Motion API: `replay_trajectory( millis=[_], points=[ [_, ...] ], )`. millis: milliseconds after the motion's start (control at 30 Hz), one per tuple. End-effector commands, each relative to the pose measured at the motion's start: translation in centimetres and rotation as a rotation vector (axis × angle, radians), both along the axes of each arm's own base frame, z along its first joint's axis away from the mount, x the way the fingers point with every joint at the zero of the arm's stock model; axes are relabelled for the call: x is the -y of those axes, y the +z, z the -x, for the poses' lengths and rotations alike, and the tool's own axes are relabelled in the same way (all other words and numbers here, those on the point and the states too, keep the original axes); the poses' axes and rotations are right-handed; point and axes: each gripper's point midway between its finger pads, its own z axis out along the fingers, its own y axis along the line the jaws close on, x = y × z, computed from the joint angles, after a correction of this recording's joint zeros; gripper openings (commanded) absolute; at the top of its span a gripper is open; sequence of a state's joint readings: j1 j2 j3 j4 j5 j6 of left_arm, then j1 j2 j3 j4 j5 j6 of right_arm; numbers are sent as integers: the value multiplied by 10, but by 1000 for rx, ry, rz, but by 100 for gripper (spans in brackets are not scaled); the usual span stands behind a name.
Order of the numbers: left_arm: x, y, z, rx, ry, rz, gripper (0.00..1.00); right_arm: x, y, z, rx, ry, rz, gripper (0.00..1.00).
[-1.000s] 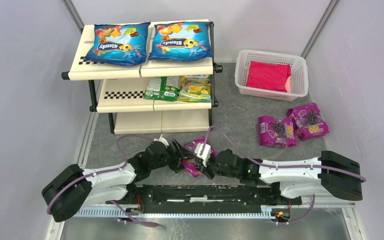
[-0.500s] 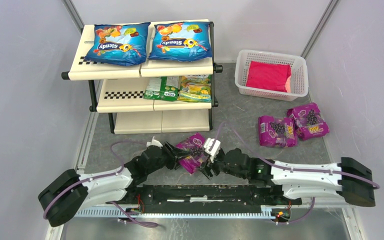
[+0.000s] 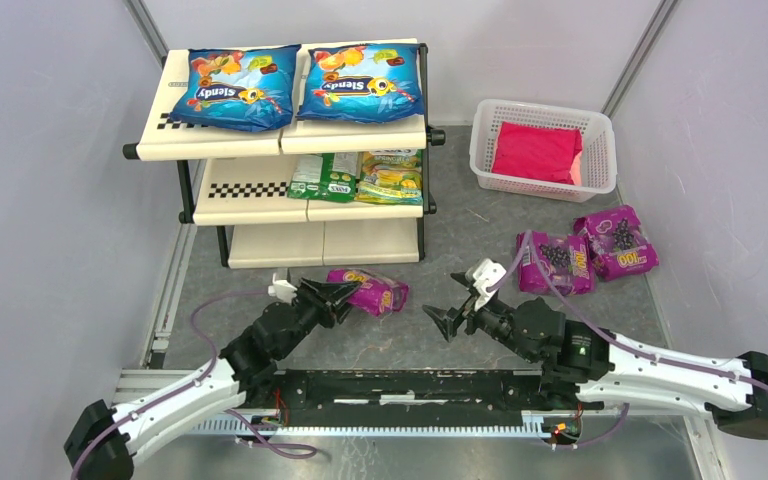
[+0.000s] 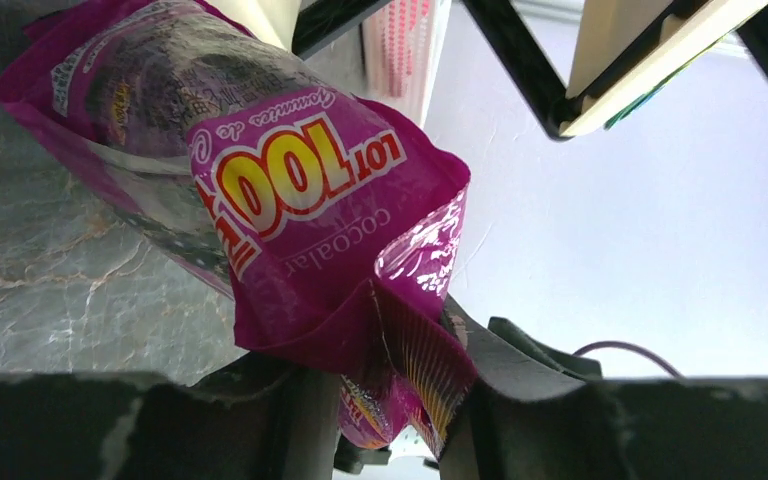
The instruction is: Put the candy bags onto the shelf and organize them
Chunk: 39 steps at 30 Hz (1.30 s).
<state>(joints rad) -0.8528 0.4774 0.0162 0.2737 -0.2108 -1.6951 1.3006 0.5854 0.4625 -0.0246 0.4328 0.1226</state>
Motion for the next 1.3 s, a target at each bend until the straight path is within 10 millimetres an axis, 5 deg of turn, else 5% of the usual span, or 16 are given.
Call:
replay_trajectory(
  millis=[0, 133, 300, 600, 800, 1033, 1267],
  points=[
    [-17, 40, -18, 62, 138, 156, 39, 17, 8, -8, 38, -60, 18, 89],
    [-9, 33, -19, -3, 110, 68, 31, 22, 6, -8, 44, -69, 28, 89],
    [-4, 48, -25, 28, 115, 117, 29, 22, 1, -7, 39, -68, 27, 90],
    [-16, 105, -60, 141, 203, 138, 29, 27, 0, -7, 43, -77, 20, 90],
    [-7, 131, -96, 207, 147, 145, 26, 31, 2, -7, 42, -83, 15, 90],
    [4, 125, -129, 245, 152, 101, 25, 40, 5, -9, 40, -110, 8, 90],
    [-2, 73, -130, 225, 188, 8, 23, 45, 6, -9, 39, -125, 1, 90]
  ],
)
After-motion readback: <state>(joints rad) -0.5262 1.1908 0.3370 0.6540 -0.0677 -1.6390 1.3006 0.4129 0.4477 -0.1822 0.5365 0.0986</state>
